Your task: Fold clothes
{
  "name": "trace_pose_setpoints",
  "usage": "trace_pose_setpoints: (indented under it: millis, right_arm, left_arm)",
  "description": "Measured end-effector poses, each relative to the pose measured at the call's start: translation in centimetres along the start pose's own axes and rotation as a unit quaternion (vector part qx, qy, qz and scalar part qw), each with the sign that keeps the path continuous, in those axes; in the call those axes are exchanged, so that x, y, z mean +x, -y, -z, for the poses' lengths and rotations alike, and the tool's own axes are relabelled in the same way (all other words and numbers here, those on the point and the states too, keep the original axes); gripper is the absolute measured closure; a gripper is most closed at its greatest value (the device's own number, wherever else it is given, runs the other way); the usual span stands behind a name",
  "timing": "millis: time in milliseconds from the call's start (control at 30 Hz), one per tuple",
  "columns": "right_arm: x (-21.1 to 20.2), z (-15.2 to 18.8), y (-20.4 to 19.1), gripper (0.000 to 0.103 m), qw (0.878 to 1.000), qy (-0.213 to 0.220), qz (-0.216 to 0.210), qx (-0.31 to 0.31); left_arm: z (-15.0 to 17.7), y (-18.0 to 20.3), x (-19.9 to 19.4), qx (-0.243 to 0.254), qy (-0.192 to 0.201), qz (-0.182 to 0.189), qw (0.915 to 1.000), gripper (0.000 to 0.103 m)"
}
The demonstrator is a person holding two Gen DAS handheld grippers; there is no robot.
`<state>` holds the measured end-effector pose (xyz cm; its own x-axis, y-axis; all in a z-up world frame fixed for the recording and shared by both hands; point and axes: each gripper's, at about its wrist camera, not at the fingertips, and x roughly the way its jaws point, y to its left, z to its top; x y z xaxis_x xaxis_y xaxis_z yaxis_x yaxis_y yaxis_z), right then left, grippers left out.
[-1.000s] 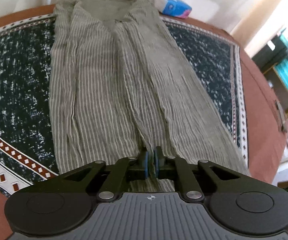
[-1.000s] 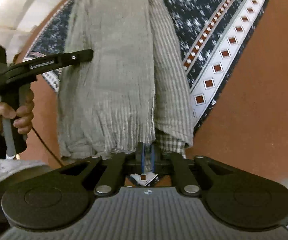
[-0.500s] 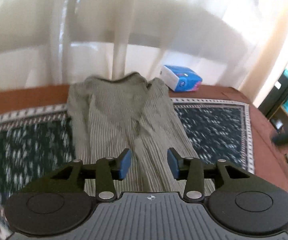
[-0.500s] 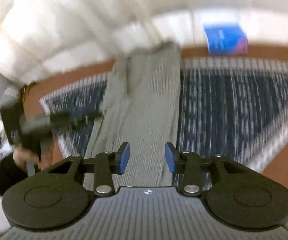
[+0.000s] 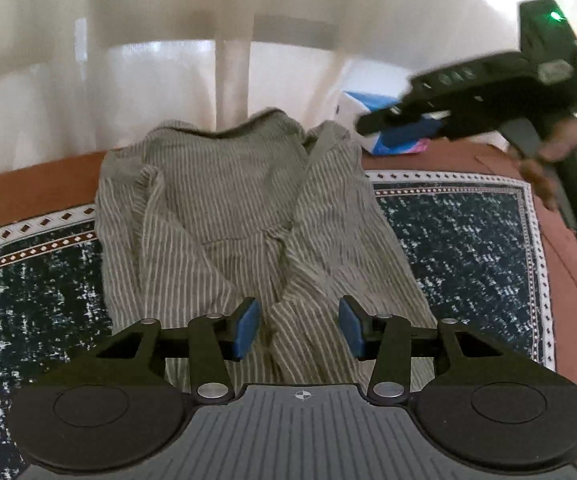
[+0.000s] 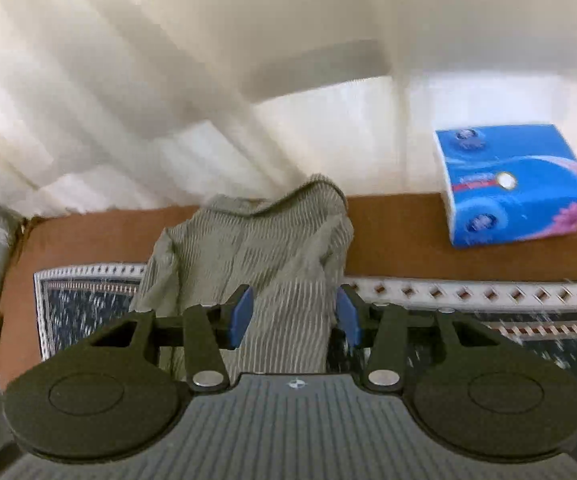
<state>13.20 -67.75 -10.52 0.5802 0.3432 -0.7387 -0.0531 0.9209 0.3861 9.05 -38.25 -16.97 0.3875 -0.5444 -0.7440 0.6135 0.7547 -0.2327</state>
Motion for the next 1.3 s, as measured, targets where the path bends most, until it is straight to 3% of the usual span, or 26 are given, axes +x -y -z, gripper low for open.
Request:
trace_pose_setpoints:
  millis: [33,67,133,167,200,233,267,400,500,700,767,833,933,967,1000,1100,1200,1300]
  right_arm:
    - [0.6,-0.3,0.2,0.052,1.0,0.001,-0.002,0.001]
    - [1.0,-0.6,0.3,0.052,1.0,-0.003,-0.002,0.001]
    - [2.1,-1.1,0.5,0.053,1.0,-0.012,-0.001,0.0]
    - [2.5,-1.3,0.6,0.059,1.0,-0.019,-0.002,0.001]
    - [2.9,-1.5,0.6,0.085,1.0,-0.024,-0.012,0.004]
    - [3.3,-1.7,0.7,0.097,0.999,-0.028,-0.022,0.007]
    - [3.7,-2.0,0.7,0.099,0.999,-0.032,-0.032,0.009]
    - [4.4,-2.9,-0.4,0.101,0.998,-0.006,-0.064,-0.018]
    - [6.8,-2.6,-0.1,0.101,0.998,-0.032,-0.04,-0.027]
    - [9.3,-1.0,1.0,0.101,0.998,-0.052,-0.009,-0.043]
    - [9.3,-0.8,1.1,0.102,0.998,-0.043,-0.012,-0.048]
    - [9.2,-0.6,1.2,0.102,0.998,-0.041,-0.012,-0.048]
    - [7.8,-0.8,0.8,0.096,0.999,-0.024,-0.008,-0.047]
    - [6.8,-0.9,0.4,0.089,0.999,-0.008,-0.008,-0.051]
    - [5.8,-0.9,0.0,0.082,0.998,0.009,-0.008,-0.055]
    - [3.4,0.0,-1.7,0.077,0.995,0.028,-0.04,-0.085]
    - [3.4,1.4,-3.0,0.077,0.992,0.013,-0.062,-0.109]
    - [5.4,2.7,-3.4,0.077,0.992,-0.009,-0.05,-0.119]
  left_arm:
    - [0.0,0.0,0.2,-0.001,-0.002,0.001,1.0,0.044]
    - [0.0,-0.1,0.3,-0.003,-0.004,0.002,1.0,0.051]
    - [0.2,-0.2,0.5,-0.01,-0.009,0.0,0.9999,0.083]
    - [0.3,-0.4,0.4,-0.016,-0.01,-0.001,0.9998,0.089]
    - [0.3,-0.6,0.2,-0.023,-0.008,-0.003,0.9997,0.09]
    - [0.4,-0.7,-0.2,-0.027,-0.002,-0.009,0.9996,0.092]
    - [0.5,-0.8,-0.7,-0.03,0.005,-0.016,0.9994,0.092]
    - [1.0,-1.4,-1.2,-0.045,0.011,-0.032,0.9984,0.092]
    - [1.2,-1.3,-0.1,-0.034,0.001,-0.04,0.9986,0.091]
    - [2.2,-0.4,1.6,0.007,0.006,-0.059,0.9982,0.078]
    - [2.3,-0.3,1.7,0.017,0.012,-0.06,0.998,0.063]
    - [2.1,0.0,1.8,0.022,0.011,-0.061,0.9979,0.057]
    - [0.9,-0.3,0.4,0.012,0.021,-0.072,0.9971,0.049]
    - [0.5,-0.4,-0.5,0.008,0.034,-0.075,0.9966,0.046]
    - [0.1,-0.6,-1.4,0.0,0.047,-0.074,0.9961,0.046]
    - [-0.7,-0.8,-3.0,-0.03,0.069,-0.044,0.9962,0.046]
    - [-0.6,-0.3,-1.8,-0.033,0.055,0.003,0.998,0.046]
    - [0.3,0.9,0.1,-0.001,0.028,0.006,0.9996,0.046]
